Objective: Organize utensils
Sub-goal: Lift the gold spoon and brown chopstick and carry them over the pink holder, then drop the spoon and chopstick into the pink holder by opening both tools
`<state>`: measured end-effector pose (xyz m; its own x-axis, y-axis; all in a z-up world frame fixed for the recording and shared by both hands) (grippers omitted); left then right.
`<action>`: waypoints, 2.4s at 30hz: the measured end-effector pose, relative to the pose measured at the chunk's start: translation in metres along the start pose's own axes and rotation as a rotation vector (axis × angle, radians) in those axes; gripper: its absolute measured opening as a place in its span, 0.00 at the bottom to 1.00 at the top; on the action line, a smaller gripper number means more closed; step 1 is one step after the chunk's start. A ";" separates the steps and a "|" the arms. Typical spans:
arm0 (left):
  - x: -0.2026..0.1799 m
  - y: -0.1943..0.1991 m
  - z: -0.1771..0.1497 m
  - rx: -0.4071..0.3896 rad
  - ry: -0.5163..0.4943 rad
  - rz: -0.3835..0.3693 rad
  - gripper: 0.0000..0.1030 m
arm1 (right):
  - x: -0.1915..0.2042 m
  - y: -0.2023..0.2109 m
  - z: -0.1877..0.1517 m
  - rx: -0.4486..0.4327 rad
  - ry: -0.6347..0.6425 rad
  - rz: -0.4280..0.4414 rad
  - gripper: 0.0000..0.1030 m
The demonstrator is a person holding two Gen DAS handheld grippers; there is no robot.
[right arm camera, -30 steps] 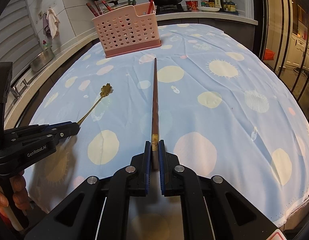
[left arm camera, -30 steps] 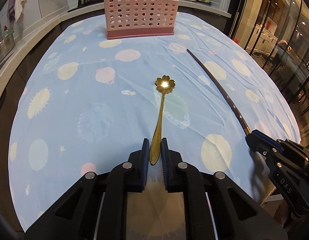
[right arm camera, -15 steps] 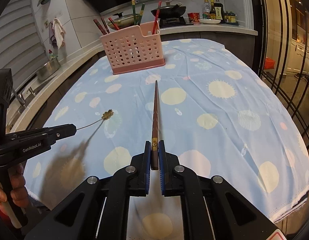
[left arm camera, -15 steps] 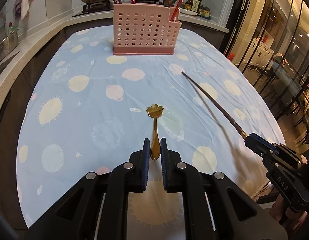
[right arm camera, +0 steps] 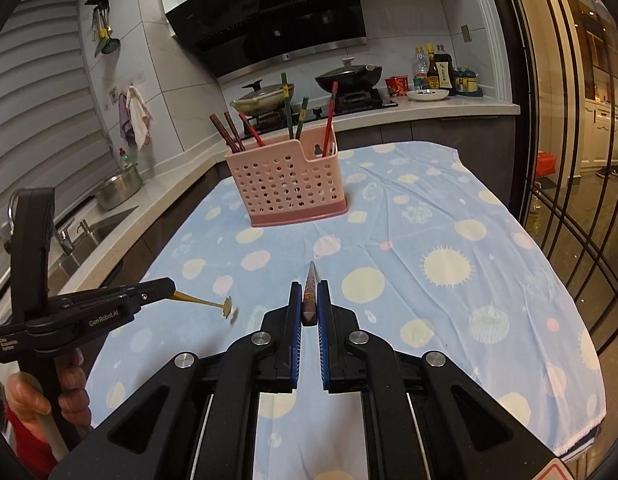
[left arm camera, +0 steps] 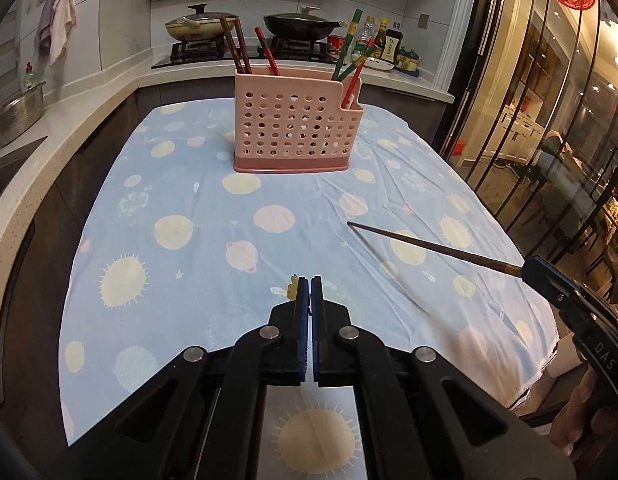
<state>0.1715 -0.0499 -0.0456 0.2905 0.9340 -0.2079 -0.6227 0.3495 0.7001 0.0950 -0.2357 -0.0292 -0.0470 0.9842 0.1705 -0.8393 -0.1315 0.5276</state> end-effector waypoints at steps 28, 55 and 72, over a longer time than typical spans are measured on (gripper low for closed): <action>0.006 0.003 0.105 -0.119 -0.044 0.046 0.01 | 0.008 -0.010 0.151 -0.241 0.066 0.016 0.07; 0.022 -0.020 0.255 -0.203 -0.016 -0.007 0.01 | -0.004 -0.088 0.320 -0.368 0.090 -0.116 0.07; 0.035 -0.073 0.271 -0.155 0.035 0.015 0.12 | 0.004 -0.160 0.297 -0.255 0.125 -0.115 0.13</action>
<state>0.4243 -0.0625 0.0806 0.2569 0.9401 -0.2239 -0.7321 0.3406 0.5899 0.3897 -0.2455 0.1347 0.0030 1.0000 0.0093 -0.9512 0.0000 0.3086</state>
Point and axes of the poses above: each gripper's, at about its wrist camera, not at the fingertips, and y roughly against the way its jaws point, x to its left, z to its top, the point moved 7 cm from there along -y, roughly the way its jaws point, and after that the axes turned 6 degrees about y, right-handed, at the moved point
